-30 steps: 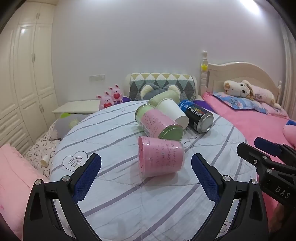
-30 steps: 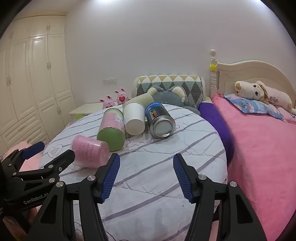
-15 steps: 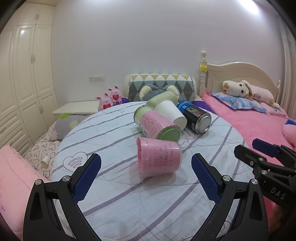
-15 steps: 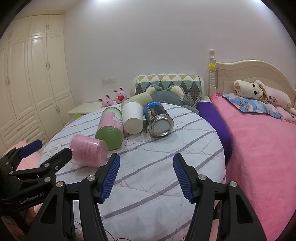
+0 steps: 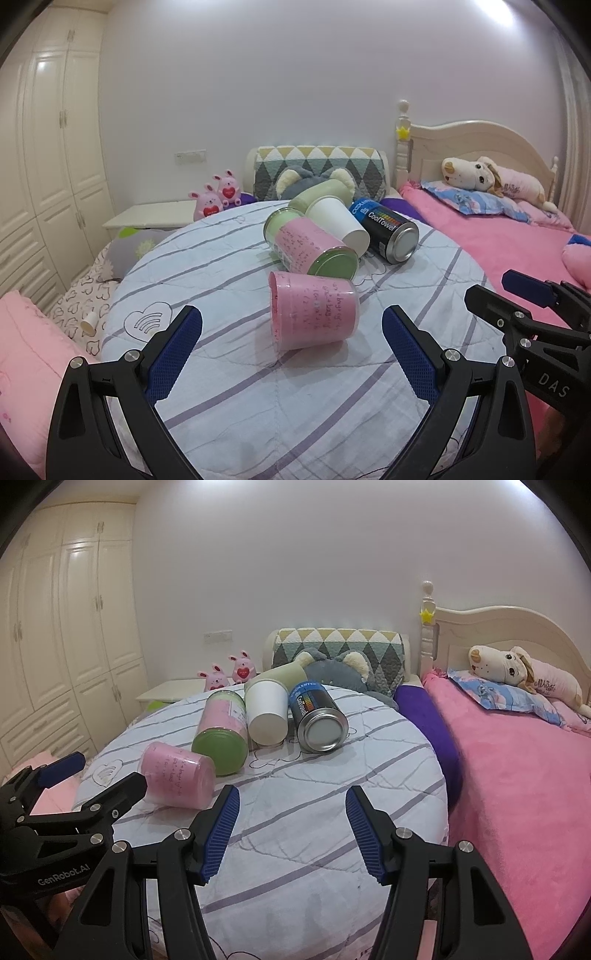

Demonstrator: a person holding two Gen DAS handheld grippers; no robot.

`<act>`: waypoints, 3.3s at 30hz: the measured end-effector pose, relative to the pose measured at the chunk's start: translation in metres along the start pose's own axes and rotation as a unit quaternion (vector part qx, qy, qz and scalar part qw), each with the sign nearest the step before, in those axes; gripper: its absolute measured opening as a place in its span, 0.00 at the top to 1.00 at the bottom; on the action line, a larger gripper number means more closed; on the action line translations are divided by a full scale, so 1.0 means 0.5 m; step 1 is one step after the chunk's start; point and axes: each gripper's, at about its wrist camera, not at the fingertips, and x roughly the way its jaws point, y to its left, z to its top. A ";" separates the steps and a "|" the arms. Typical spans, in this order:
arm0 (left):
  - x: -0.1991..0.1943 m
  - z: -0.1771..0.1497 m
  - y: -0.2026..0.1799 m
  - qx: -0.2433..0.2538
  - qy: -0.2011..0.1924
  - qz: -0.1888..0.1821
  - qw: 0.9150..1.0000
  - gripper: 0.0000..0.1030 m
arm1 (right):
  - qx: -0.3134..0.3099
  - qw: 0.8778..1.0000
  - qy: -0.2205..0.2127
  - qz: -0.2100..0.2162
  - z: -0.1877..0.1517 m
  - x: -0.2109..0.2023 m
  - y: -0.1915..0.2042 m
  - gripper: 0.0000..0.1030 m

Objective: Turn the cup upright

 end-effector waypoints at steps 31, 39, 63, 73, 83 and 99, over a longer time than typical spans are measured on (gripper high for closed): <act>0.021 0.011 0.004 0.000 0.007 0.000 1.000 0.03 | -0.003 1.000 0.010 0.002 0.009 0.018 -0.002 0.40; 0.055 0.034 0.015 0.003 0.024 0.001 1.000 0.03 | -0.007 0.999 0.031 0.016 0.036 0.058 0.002 0.40; 0.290 0.223 0.041 0.069 0.181 -0.021 0.981 0.03 | 0.016 0.989 0.138 0.049 0.193 0.273 -0.039 0.40; 0.438 0.339 -0.006 0.135 0.267 -0.054 0.953 0.03 | 0.123 0.973 0.194 -0.012 0.262 0.333 -0.107 0.40; 0.591 0.390 -0.092 0.223 0.348 -0.088 0.906 0.03 | 0.212 0.942 0.256 -0.044 0.280 0.380 -0.168 0.40; 0.726 0.340 -0.162 0.316 0.440 -0.060 0.838 0.03 | 0.297 0.904 0.298 -0.073 0.244 0.429 -0.223 0.40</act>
